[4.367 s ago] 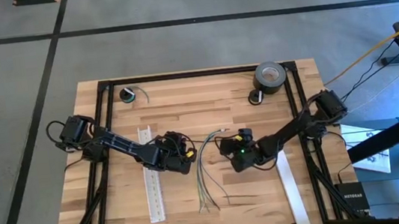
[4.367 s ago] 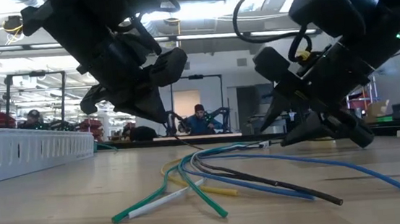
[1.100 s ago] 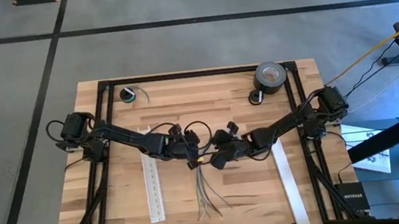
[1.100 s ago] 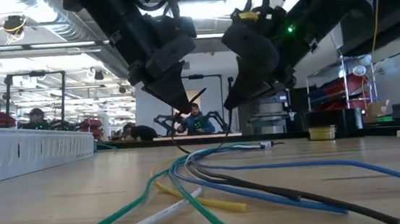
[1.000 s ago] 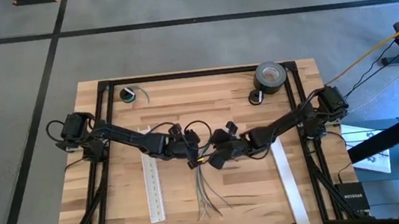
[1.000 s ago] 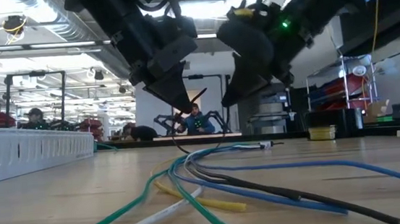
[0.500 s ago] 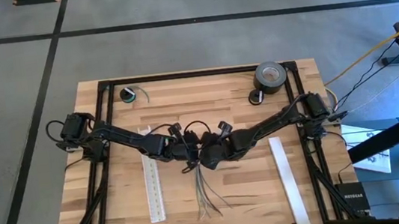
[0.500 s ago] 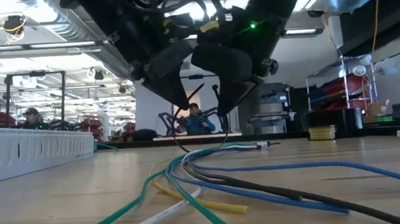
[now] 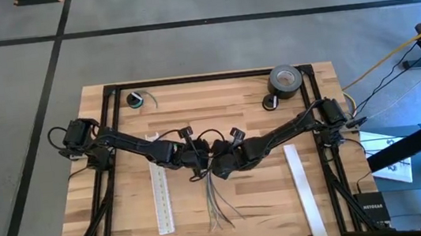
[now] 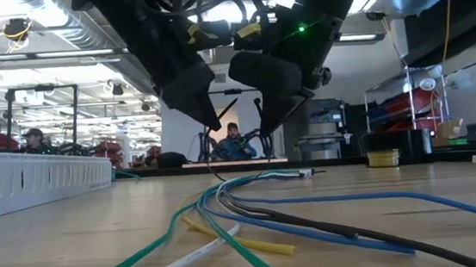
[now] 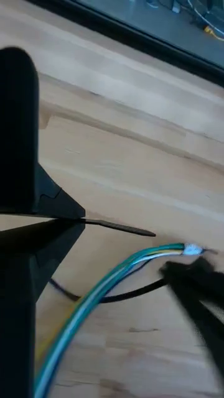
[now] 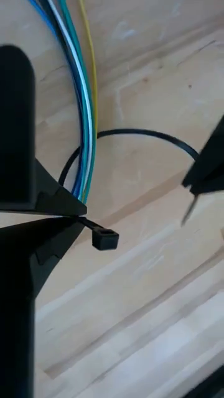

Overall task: Ziptie cables
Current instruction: Wrap the colored cables with the black zip tie

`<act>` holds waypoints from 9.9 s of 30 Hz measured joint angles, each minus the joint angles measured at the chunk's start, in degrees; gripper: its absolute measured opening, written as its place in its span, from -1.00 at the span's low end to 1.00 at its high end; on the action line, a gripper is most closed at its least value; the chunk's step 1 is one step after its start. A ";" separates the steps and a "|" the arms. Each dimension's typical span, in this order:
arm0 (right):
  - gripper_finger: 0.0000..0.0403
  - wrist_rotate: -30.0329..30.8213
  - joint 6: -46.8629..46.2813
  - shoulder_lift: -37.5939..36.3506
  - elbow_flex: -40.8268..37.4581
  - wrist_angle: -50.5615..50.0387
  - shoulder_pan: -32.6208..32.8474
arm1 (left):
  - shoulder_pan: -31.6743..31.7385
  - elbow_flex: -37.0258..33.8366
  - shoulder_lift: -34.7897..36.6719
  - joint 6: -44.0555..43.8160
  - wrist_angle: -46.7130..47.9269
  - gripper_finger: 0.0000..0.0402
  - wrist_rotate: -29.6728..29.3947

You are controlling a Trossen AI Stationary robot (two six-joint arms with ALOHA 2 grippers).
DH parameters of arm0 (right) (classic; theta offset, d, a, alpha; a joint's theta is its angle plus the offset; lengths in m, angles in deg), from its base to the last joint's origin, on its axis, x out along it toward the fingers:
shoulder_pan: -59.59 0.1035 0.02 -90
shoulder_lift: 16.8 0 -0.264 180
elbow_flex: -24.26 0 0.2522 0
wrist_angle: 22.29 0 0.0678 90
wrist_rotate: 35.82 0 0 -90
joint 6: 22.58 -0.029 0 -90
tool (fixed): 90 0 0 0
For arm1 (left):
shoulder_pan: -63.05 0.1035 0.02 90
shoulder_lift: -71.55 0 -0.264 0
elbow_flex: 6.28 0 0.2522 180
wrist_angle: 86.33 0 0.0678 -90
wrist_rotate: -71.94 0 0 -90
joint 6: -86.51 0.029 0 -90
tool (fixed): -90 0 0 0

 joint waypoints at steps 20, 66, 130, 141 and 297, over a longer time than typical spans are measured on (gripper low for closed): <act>-1.00 1.29 -3.22 4.50 0.07 3.27 1.73 | -1.71 -0.33 -2.09 -0.69 1.47 -1.00 0.97; -1.00 1.91 -8.11 5.56 0.01 9.34 5.68 | -1.51 -0.39 -3.75 -11.00 -0.67 -1.00 -3.50; -1.00 5.22 -6.39 5.19 0.04 6.48 6.16 | -4.51 -3.82 1.89 -19.03 -4.40 -1.00 1.36; -1.00 4.76 -6.29 5.19 0.04 7.58 6.16 | -4.71 -5.18 1.56 -19.25 -5.73 -1.00 1.73; -1.00 4.88 4.95 4.72 0.09 3.59 6.12 | -5.34 -5.92 2.68 -26.71 -3.58 -1.00 3.74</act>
